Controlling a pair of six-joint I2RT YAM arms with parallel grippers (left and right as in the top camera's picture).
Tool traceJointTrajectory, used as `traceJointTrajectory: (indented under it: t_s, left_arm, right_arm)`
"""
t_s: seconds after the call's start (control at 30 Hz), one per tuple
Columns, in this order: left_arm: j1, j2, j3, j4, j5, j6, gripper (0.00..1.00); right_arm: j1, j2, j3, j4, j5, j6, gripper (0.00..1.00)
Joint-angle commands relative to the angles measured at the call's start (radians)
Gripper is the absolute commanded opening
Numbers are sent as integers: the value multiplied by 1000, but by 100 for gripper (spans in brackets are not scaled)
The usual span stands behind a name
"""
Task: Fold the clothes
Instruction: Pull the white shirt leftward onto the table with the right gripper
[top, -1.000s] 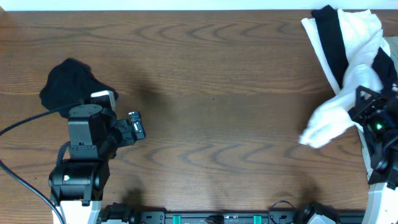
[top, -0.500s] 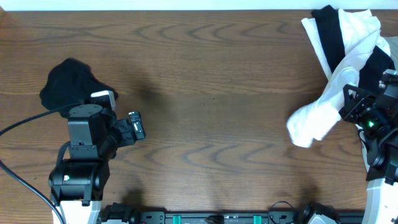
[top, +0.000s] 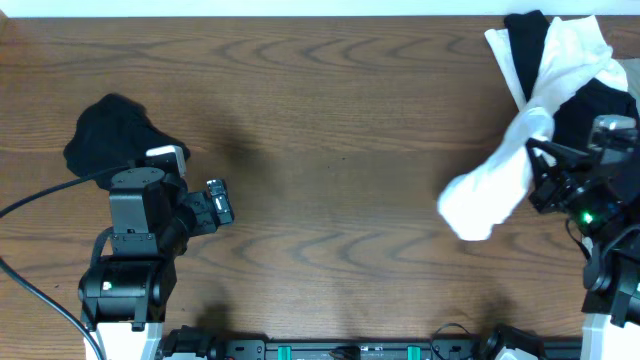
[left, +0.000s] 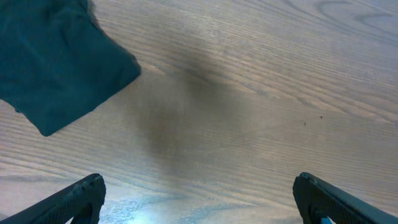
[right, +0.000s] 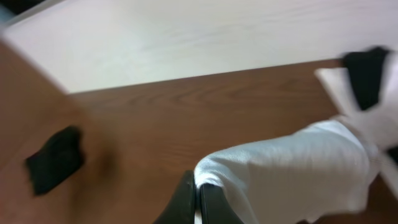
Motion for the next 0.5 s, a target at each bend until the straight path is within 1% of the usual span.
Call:
traceJointTrajectory:
  t_s: [0.0, 0.1, 0.23, 0.4, 0.47]
  left_arm:
    - [4, -1, 19, 5, 0, 2, 98]
    - [4, -1, 19, 5, 0, 2, 98]
    - [4, -1, 19, 5, 0, 2, 98]
    - [4, -1, 19, 5, 0, 2, 98]
    - [4, -1, 19, 5, 0, 2, 98]
  right_arm:
    - [97, -5, 2, 1, -85, -28, 1]
    - [213, 18, 2, 21, -48, -27, 1]
    - [396, 93, 2, 67, 25, -27, 1]
    - [620, 238, 2, 191, 179, -15, 1]
    - [686, 301, 2, 247, 230, -7, 1]
